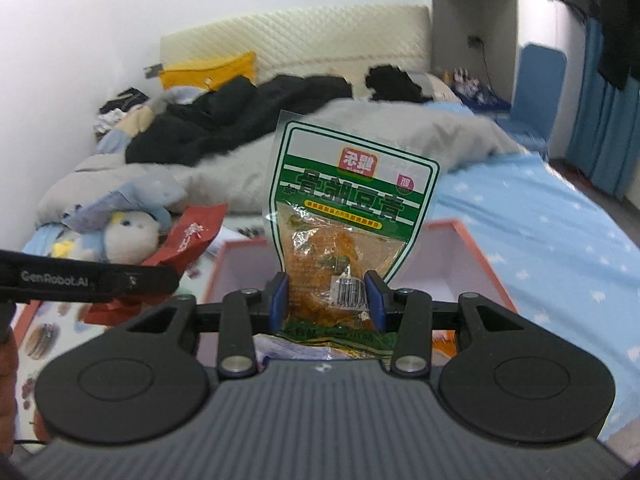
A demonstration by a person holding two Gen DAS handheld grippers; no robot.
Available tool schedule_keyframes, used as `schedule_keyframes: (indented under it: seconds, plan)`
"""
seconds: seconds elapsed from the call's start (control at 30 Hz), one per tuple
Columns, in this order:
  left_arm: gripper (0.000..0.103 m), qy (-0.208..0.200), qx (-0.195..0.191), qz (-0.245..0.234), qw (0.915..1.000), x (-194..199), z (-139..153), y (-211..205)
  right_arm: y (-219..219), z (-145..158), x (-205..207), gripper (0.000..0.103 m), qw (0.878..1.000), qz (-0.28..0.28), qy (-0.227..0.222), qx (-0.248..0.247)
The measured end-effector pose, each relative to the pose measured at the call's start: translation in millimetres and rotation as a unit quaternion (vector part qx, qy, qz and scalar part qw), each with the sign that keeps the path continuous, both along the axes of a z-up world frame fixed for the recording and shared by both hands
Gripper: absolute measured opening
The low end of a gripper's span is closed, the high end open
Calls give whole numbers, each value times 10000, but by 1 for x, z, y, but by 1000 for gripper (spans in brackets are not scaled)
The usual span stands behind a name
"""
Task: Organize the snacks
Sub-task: 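Carry both held packets over the pink box, then lower both packets into the pink box and open both tools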
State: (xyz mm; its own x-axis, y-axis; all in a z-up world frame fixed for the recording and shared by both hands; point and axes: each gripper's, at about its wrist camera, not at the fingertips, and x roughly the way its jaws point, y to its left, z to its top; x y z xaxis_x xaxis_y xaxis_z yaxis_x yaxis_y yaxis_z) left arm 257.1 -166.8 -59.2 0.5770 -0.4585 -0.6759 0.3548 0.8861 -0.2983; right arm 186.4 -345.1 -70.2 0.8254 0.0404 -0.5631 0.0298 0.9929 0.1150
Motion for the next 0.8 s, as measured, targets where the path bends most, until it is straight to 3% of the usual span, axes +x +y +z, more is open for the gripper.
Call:
schedule_keyframes:
  seconds: [0.17, 0.43, 0.53, 0.67, 0.7, 0.73, 0.8]
  plan:
    - [43, 351, 207, -190, 9990, 10, -28, -25, -18, -31, 8, 45, 9993, -117, 351, 97]
    - [44, 579, 491, -251, 9968, 19, -56, -45, -34, -62, 15, 50, 9973, -94, 731, 63]
    - [48, 620, 633, -270, 9957, 19, -61, -49, -34, -68, 16, 52, 9969, 34, 790, 52]
    - [58, 575, 525, -237, 9967, 16, -57, -45, -33, -71, 17, 54, 9966, 48, 820, 64]
    - [58, 554, 504, -221, 9969, 16, -56, -43, -32, -72, 17, 58, 9964, 59, 844, 111]
    - [58, 532, 491, -217, 9971, 15, -53, -42, -32, -71, 18, 68, 9963, 59, 843, 153]
    - [58, 433, 495, -201, 9976, 14, -46, -37, -31, -68, 16, 71, 9968, 63, 778, 143]
